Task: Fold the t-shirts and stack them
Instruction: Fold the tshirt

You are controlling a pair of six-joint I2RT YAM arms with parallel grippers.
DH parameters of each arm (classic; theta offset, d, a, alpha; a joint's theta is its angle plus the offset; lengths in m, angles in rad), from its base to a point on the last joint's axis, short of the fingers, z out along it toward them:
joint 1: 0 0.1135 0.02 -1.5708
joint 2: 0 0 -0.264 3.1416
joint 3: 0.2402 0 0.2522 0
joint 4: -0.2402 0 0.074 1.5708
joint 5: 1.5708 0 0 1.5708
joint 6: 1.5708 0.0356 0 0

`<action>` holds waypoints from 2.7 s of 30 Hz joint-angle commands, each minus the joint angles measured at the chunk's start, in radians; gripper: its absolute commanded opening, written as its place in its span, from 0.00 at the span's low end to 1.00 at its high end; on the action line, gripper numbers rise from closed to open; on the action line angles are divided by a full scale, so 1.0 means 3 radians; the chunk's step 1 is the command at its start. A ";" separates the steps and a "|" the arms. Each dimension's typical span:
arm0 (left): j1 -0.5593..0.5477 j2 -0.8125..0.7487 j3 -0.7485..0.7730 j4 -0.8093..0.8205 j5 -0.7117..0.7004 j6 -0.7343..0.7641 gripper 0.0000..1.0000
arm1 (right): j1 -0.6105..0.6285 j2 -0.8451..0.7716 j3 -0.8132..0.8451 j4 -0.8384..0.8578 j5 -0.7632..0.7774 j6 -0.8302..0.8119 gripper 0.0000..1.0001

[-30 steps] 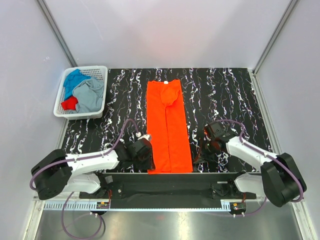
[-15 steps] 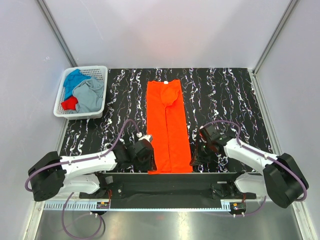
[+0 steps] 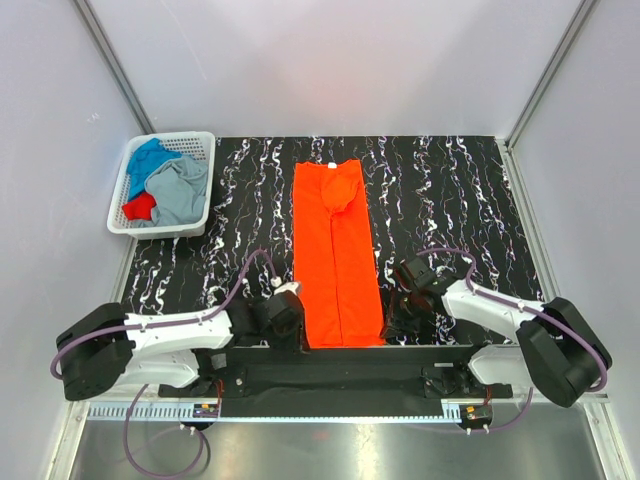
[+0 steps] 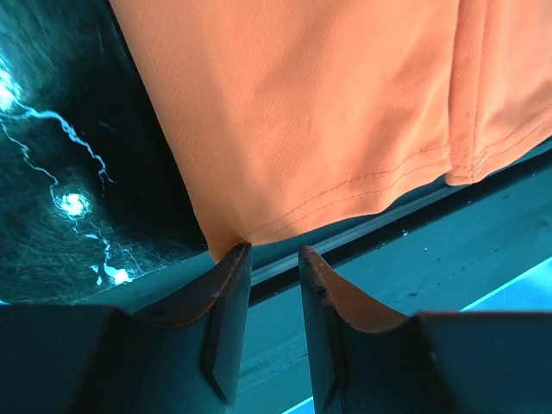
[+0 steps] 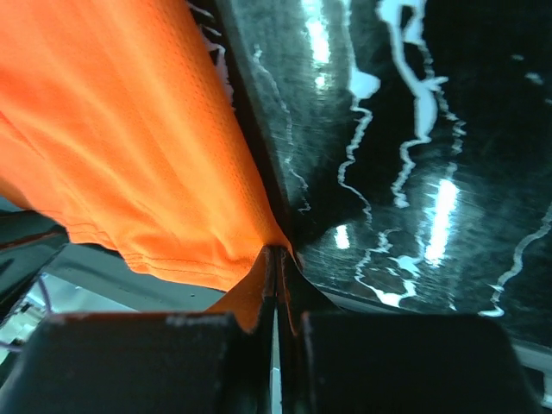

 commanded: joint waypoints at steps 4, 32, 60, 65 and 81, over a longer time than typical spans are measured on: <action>-0.0030 -0.0024 -0.0058 0.0082 -0.0090 -0.0132 0.35 | 0.0036 -0.0108 -0.0130 0.0059 0.0151 0.0117 0.00; 0.1626 0.1754 0.2079 0.0076 -0.0386 0.1263 0.46 | 0.0046 -0.0099 -0.0222 0.0354 -0.0130 0.0066 0.00; 0.2041 0.1757 0.2643 -0.0414 0.0289 0.1437 0.56 | 0.0046 0.0009 0.0735 -0.0377 0.0438 0.0095 0.45; 0.2026 0.0872 0.1657 -0.0409 0.0452 0.1396 0.62 | 0.0056 -0.0058 0.0530 -0.0141 0.0274 0.0311 0.47; 0.1933 -0.0102 0.0111 -0.0149 0.0872 0.1033 0.57 | 0.0102 0.0126 0.0162 0.0344 0.0024 0.0398 0.43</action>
